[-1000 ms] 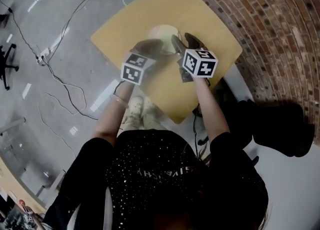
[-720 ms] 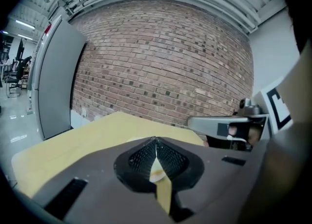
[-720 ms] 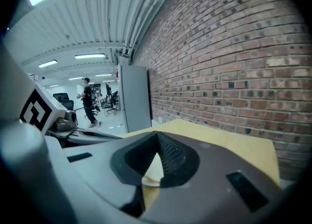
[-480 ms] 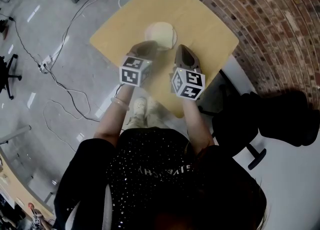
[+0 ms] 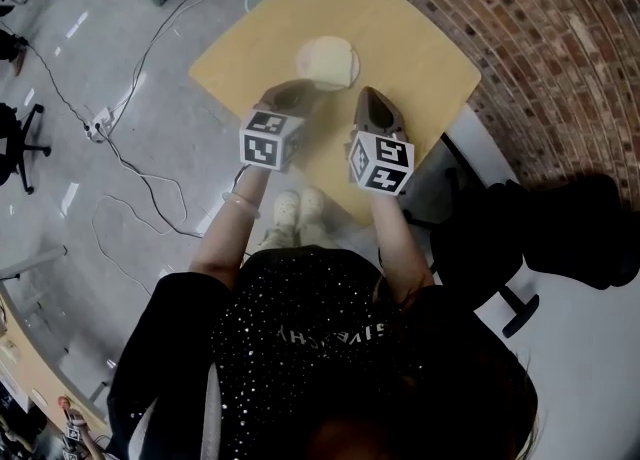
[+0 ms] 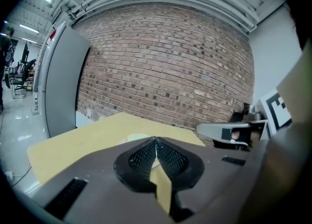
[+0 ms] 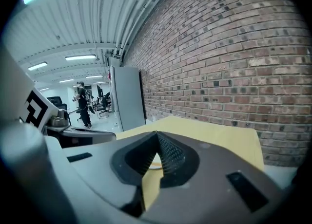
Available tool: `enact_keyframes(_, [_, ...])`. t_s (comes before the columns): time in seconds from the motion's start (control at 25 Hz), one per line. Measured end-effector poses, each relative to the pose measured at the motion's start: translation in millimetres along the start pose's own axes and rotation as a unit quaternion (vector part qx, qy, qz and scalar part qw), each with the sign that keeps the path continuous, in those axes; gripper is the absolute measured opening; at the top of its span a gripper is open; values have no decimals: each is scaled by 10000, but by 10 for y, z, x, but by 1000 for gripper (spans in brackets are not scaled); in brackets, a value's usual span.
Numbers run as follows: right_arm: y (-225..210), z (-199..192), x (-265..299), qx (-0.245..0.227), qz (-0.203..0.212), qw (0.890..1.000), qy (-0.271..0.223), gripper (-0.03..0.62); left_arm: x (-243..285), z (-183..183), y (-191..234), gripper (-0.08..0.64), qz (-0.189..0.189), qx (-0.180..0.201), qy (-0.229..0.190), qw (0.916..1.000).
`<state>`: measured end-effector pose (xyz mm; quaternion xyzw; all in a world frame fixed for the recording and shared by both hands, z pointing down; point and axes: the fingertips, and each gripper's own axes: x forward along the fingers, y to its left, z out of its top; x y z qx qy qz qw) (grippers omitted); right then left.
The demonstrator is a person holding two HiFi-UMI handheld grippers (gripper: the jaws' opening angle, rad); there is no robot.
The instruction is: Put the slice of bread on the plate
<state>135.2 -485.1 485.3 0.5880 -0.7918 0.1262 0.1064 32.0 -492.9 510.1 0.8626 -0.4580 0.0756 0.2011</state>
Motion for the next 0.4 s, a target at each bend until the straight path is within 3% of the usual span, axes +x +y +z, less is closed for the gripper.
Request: enact_keyframes(0.4, [1, 19, -208, 20, -120, 9999, -48, 11, -224, -32, -125, 11, -1, 75, 8, 10000])
